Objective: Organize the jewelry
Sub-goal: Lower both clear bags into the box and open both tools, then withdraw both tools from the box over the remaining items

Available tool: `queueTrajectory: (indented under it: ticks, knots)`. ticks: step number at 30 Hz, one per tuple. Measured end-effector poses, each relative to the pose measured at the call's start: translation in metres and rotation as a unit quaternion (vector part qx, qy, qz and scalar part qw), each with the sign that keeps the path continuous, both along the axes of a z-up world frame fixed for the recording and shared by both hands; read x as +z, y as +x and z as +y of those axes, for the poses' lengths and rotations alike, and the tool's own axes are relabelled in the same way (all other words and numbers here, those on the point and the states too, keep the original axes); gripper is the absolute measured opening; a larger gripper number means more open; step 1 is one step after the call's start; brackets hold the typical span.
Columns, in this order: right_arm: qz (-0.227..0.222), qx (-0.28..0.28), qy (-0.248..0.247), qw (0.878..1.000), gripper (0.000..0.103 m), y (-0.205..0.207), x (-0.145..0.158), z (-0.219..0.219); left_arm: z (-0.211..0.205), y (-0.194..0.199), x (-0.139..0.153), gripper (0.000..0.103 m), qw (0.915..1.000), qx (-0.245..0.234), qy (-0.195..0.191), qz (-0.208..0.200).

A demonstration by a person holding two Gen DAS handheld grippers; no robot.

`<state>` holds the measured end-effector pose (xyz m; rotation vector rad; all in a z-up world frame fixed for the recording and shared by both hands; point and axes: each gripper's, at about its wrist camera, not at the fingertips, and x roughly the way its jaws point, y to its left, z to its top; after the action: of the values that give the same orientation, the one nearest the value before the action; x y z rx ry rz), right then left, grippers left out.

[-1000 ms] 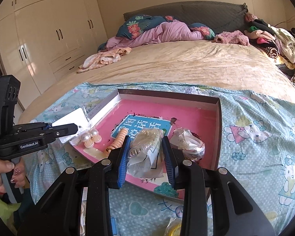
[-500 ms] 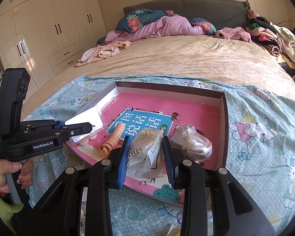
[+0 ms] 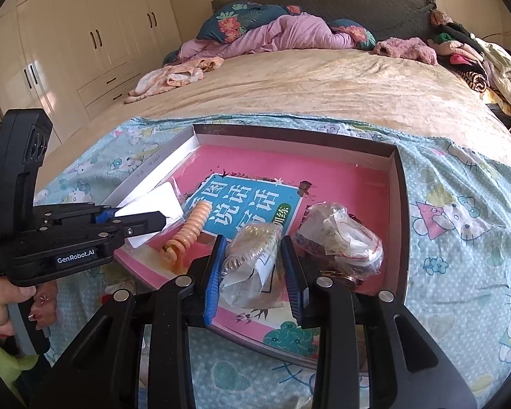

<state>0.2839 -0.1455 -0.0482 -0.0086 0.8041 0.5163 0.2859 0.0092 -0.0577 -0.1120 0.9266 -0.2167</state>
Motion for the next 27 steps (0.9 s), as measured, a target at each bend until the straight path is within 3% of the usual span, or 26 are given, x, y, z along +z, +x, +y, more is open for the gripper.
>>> queueTrajectory:
  ticks: [11, 16, 25, 27]
  knots:
    - [0.016, -0.004, -0.01, 1.0, 0.034, 0.003, -0.011, 0.005, 0.002, -0.009, 0.007, 0.043, 0.9999, 0.001, 0.006, -0.009]
    - [0.008, -0.006, -0.008, 1.0, 0.037, 0.0, -0.007, 0.003, 0.004, -0.013, 0.014, 0.047, 0.9999, 0.004, 0.008, -0.013]
    - [-0.016, -0.015, -0.001, 1.0, 0.059, -0.016, 0.012, -0.006, 0.003, -0.023, 0.022, 0.056, 0.9996, 0.007, 0.012, -0.023]
    - [-0.022, -0.019, 0.003, 1.0, 0.07, -0.021, 0.017, -0.01, 0.003, -0.026, 0.025, 0.059, 0.9996, 0.008, 0.013, -0.025]
